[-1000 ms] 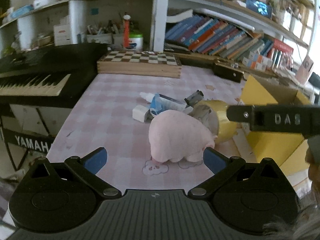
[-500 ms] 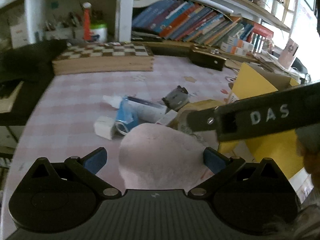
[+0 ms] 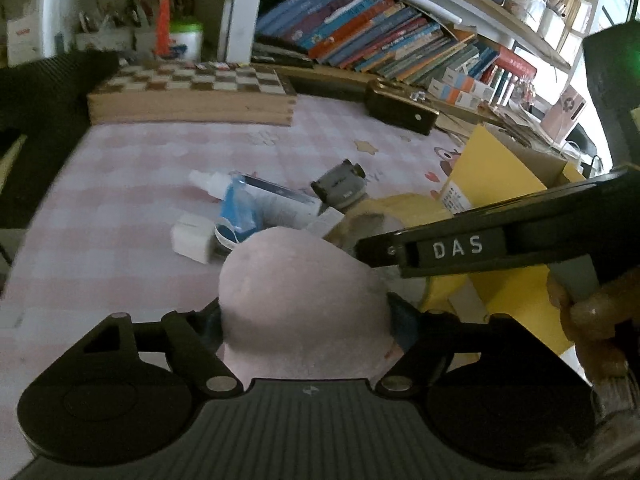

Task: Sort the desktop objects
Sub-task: 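Grasp the pink plush pig with the left gripper while the right gripper grasps the yellow tape roll, then lift the pig and tape roll and carry both toward the yellow box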

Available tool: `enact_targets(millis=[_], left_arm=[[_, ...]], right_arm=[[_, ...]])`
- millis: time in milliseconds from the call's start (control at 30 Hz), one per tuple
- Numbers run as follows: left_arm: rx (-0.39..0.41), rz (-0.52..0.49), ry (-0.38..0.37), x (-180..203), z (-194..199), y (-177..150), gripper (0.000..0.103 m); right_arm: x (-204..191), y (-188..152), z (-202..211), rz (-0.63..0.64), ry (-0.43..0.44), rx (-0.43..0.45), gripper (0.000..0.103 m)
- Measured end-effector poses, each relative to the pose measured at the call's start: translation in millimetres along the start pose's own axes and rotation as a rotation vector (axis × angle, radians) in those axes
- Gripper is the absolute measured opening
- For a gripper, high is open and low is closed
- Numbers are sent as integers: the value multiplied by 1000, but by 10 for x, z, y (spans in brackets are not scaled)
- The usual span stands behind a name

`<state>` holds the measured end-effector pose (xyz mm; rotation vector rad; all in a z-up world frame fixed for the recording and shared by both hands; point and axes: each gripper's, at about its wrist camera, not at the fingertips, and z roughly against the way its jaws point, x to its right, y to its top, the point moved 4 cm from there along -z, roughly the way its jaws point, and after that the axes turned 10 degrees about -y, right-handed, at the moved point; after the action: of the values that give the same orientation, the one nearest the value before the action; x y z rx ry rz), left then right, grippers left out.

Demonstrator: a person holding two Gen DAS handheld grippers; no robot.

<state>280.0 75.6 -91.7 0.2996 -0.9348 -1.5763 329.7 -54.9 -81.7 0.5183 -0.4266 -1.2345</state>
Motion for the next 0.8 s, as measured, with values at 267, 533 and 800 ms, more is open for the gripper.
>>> enact_targets(millis=[267, 533, 800], left_arm=[[107, 67, 47, -126, 559, 68, 75], [240, 90, 42, -79, 1038, 204, 76], [251, 52, 21, 94, 1202, 69, 76]], right_arm=[[51, 57, 340, -28, -21, 121, 41], [75, 100, 748, -58, -30, 224, 41], [-10, -157, 989, -77, -23, 218, 41]])
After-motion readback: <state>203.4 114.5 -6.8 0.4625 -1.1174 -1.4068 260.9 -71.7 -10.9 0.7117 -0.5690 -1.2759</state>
